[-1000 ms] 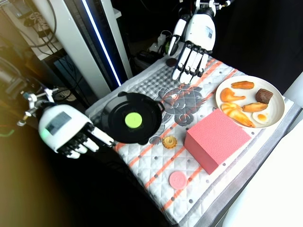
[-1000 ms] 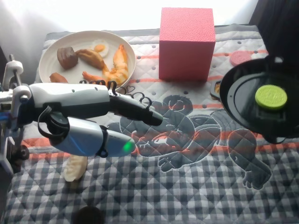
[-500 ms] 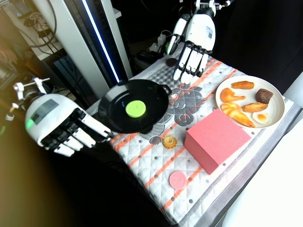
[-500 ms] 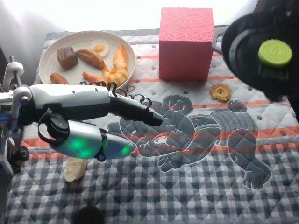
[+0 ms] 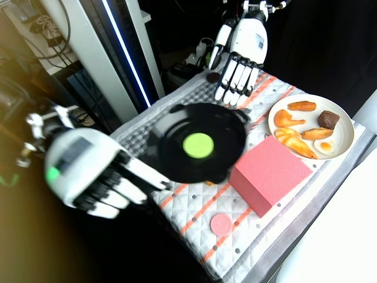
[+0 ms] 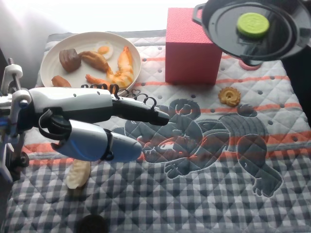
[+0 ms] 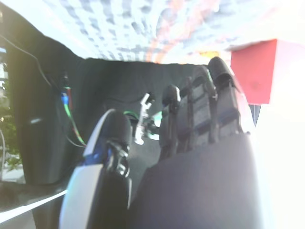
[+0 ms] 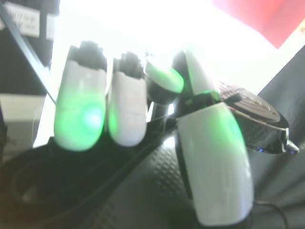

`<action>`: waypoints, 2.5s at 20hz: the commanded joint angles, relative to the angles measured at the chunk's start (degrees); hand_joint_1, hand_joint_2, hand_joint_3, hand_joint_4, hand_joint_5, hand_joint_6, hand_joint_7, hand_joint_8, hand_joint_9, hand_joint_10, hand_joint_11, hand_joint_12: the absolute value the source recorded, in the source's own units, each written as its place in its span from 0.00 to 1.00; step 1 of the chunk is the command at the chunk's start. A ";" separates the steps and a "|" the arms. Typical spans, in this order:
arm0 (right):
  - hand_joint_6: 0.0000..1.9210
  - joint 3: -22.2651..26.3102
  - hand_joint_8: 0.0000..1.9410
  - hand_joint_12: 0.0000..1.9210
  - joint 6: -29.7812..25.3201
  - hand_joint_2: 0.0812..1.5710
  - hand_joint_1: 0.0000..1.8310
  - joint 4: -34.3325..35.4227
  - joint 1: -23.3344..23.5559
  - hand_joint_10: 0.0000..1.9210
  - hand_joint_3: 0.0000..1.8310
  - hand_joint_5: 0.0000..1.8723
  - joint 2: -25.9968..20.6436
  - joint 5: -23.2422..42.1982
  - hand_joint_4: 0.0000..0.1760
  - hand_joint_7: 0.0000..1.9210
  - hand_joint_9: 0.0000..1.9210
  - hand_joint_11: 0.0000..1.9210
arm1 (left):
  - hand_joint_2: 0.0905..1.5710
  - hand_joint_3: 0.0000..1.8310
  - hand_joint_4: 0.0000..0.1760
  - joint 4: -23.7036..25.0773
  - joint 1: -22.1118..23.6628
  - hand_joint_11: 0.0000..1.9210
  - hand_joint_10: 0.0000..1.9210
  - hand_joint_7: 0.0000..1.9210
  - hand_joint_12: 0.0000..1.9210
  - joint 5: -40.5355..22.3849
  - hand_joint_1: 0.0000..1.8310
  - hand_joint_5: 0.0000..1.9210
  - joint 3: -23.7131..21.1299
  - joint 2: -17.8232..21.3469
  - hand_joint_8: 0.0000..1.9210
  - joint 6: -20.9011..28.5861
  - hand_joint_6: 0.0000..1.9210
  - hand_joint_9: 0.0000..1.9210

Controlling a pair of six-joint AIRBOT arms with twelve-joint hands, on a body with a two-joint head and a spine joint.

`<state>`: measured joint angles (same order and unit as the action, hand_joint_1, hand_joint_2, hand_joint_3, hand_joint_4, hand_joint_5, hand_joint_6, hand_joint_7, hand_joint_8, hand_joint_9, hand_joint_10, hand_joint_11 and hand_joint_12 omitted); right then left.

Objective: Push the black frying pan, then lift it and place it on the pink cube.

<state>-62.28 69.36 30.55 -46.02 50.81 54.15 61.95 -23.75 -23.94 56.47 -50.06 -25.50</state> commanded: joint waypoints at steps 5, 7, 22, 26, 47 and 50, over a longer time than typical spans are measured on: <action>1.00 -5.95 1.00 1.00 1.55 0.82 0.83 -1.23 7.15 1.00 0.00 0.78 4.47 -1.66 0.00 0.87 0.92 0.91 | 0.96 0.00 0.03 -2.01 0.41 0.00 0.01 0.10 0.16 -4.39 0.17 0.14 -0.07 0.00 0.00 0.06 0.01 0.09; 1.00 -8.16 1.00 1.00 1.56 0.83 0.83 -1.22 9.06 1.00 0.00 0.76 6.33 -3.83 0.00 0.85 0.90 0.91 | 0.94 0.00 0.00 -2.00 0.43 0.00 0.02 0.10 0.25 -4.66 0.19 0.14 0.12 -0.32 0.00 -0.05 0.00 0.11; 1.00 -23.26 1.00 1.00 2.80 0.83 0.83 -0.08 15.09 1.00 0.00 0.74 19.12 -19.21 0.96 0.80 0.85 0.87 | 0.89 0.00 0.00 -1.31 1.54 0.00 0.01 0.14 0.43 -7.34 0.22 0.18 2.18 -3.06 0.00 -0.09 0.01 0.14; 1.00 -23.55 1.00 1.00 2.80 0.82 0.86 -0.10 15.07 1.00 0.00 0.73 20.01 -19.99 1.00 0.79 0.83 0.85 | 0.87 0.00 0.00 -1.56 1.50 0.00 0.01 0.14 0.37 -7.48 0.25 0.19 2.24 -3.11 0.00 -0.08 0.00 0.14; 0.00 -1.05 0.00 0.00 16.48 0.69 0.28 1.41 10.08 0.00 0.00 0.00 3.58 -8.89 0.43 0.00 0.00 0.00 | 0.81 0.00 0.02 -4.00 0.44 0.00 0.01 0.15 0.42 -6.74 0.33 0.21 1.42 -1.80 0.00 -0.22 0.01 0.14; 0.00 7.12 0.00 0.00 16.35 0.69 0.33 -2.44 6.65 0.00 0.00 0.00 -2.54 -0.43 0.71 0.00 0.00 0.00 | 0.83 0.00 0.04 -5.59 0.37 0.00 0.01 0.15 0.37 -7.11 0.30 0.20 0.41 -0.57 0.00 -1.98 0.00 0.15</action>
<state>-54.08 85.78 29.43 -40.60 47.55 45.78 58.17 -23.77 -26.68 56.97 -50.87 -27.86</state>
